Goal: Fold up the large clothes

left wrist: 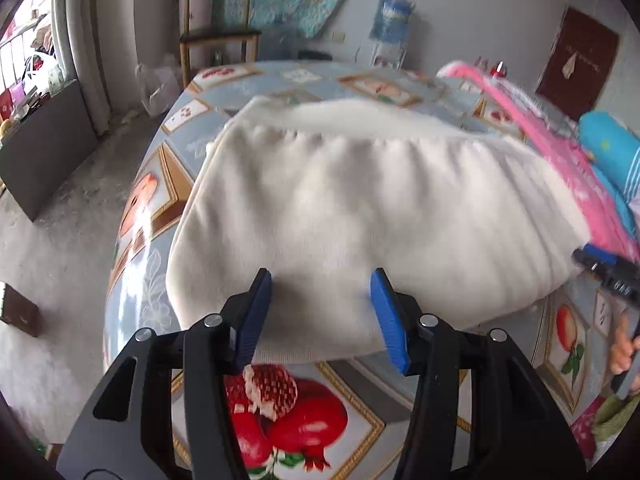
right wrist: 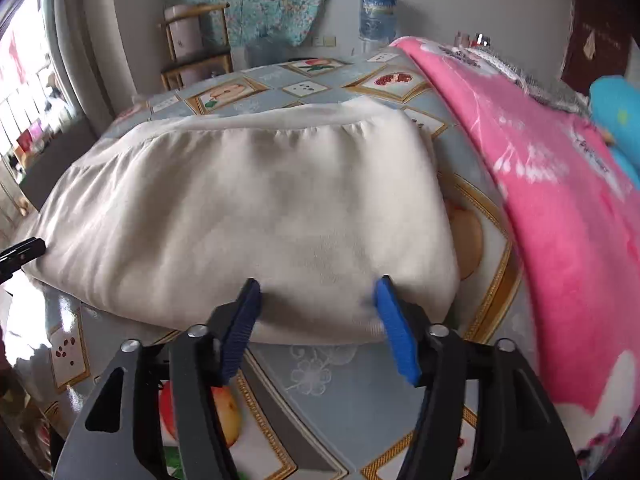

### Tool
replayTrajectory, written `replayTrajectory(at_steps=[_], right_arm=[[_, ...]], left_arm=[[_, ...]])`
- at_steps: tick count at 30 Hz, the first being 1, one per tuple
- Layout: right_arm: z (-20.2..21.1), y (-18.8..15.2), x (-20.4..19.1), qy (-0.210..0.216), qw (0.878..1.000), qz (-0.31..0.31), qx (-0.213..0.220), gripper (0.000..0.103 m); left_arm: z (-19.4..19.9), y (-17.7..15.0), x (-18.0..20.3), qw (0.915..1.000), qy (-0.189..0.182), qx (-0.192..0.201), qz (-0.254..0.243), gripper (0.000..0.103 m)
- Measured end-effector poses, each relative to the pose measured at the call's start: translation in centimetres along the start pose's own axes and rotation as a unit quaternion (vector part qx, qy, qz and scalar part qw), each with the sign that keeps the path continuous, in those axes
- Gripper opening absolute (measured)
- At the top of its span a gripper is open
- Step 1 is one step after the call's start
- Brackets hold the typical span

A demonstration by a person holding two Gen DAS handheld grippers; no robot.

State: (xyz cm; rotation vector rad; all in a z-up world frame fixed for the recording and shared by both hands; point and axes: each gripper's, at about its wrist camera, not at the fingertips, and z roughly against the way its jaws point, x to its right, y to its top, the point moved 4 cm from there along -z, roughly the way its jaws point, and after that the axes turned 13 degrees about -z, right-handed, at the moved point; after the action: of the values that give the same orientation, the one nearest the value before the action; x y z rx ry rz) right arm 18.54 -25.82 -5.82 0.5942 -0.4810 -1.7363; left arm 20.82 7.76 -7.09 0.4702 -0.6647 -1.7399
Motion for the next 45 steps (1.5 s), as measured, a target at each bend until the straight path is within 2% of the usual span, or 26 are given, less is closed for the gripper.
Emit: replayTrajectory(at_steps=[3,6,7,8,11,12,16,18,21,25,28,32,34,37,40,45], right_arm=[[1.1,0.2,-0.5,-0.008,1.0,0.01,-0.005,0.062],[3.6,-0.1,-1.4,0.014,1.0,0.009,0.009,0.063],[4.6,-0.2,-1.8,0.017,1.0,0.014,0.018,0.069],[6.1,-0.6,-2.3,0.024,0.999,0.02,0.033,0.078],[9.4,-2.0,-3.5,0.043,0.997,0.03,0.063,0.09],[10.4,-2.4,-3.9,0.049,0.996,0.034,0.072,0.091],[13.2,-3.4,-4.8,0.056,0.994,0.034,0.092,0.097],[14.4,-3.6,-5.3,0.06,0.993,0.03,0.096,0.097],[16.1,-3.9,-5.9,0.054,0.992,0.032,0.11,0.097],[18.4,-3.4,-6.3,0.036,0.989,0.033,0.139,0.097],[19.3,-3.0,-5.8,0.031,0.988,0.02,0.152,0.097],[19.5,-2.9,-5.4,0.036,0.989,0.004,0.141,0.097],[19.2,-2.9,-5.6,0.036,0.991,0.004,0.132,0.097],[18.8,-2.8,-6.3,0.008,0.99,0.017,0.139,0.097],[18.6,-2.6,-7.2,-0.001,0.989,0.028,0.147,0.097],[17.6,-2.6,-8.3,-0.026,0.989,0.04,0.143,0.097]], left_arm=[[0.2,0.2,0.2,1.0,0.007,-0.002,0.006,0.05],[2.1,0.0,0.6,0.9997,-0.007,0.011,0.023,0.051],[3.1,-0.1,1.0,0.9996,-0.008,0.019,0.021,0.053],[4.0,-0.3,1.3,0.9995,-0.007,0.025,0.02,0.06],[7.2,-1.3,3.0,0.9987,-0.015,0.048,0.01,0.077],[8.2,-1.6,3.7,0.9986,-0.012,0.052,0.003,0.083],[11.8,-2.7,6.0,0.9969,0.015,0.076,-0.013,0.092],[13.4,-2.8,7.0,0.9954,0.04,0.085,-0.016,0.095],[14.9,-2.5,8.1,0.9935,0.058,0.097,-0.012,0.095],[15.3,-1.6,9.2,0.9942,0.06,0.089,-0.003,0.095],[15.7,-1.1,9.8,0.993,0.082,0.085,-0.006,0.095],[16.5,-0.5,9.9,0.9898,0.101,0.098,0.017,0.095],[16.9,-0.3,9.9,0.9851,0.13,0.109,0.026,0.095],[17.0,0.2,10.4,0.9801,0.161,0.116,0.015,0.095],[16.5,0.6,11.0,0.9818,0.16,0.102,0.002,0.095],[14.4,0.9,11.9,0.9791,0.19,0.067,-0.026,0.095]])
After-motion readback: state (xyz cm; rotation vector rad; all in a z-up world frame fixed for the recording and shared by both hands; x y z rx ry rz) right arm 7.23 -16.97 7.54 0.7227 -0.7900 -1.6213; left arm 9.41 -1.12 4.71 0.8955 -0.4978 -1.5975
